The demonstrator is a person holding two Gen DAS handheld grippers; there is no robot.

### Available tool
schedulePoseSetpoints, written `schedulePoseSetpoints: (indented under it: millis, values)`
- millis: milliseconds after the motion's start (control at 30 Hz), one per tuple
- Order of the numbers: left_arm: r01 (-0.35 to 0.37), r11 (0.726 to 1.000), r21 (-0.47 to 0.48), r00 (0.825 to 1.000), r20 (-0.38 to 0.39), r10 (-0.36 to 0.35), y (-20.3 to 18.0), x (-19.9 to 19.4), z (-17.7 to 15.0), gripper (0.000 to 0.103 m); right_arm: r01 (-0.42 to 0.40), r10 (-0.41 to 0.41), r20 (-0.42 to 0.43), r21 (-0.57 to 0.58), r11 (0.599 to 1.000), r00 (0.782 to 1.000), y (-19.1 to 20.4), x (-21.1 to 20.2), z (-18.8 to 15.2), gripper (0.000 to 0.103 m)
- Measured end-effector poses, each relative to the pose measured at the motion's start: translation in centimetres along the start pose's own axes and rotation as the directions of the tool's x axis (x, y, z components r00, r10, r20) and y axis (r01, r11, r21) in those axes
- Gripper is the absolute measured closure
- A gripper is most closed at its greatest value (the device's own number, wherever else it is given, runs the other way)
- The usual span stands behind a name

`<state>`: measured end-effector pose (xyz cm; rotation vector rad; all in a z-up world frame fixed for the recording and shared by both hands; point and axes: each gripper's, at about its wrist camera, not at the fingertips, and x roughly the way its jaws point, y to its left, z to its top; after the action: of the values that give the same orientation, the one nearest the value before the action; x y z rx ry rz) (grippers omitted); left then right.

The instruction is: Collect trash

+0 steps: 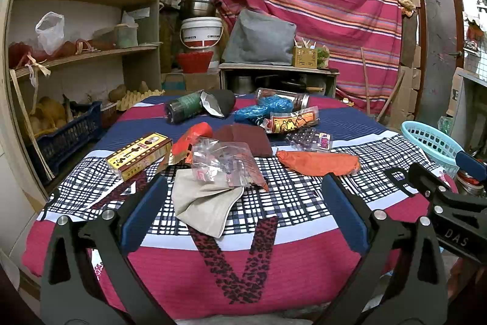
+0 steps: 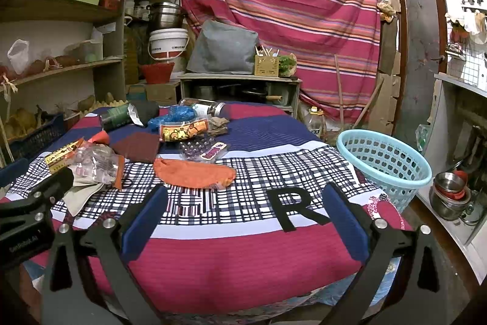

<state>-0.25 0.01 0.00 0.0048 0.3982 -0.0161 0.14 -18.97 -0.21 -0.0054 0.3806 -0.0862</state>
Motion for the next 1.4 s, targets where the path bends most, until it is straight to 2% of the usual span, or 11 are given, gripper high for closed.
schedulePoseSetpoints:
  millis: [1400]
  values:
    - [0.000,1.000,0.000,1.000,0.002,0.000,-0.04,0.06,-0.10,0.005,0.001,-0.001,-0.012,0.004,1.000,1.000,-0.18,0.51,-0.08,0.004]
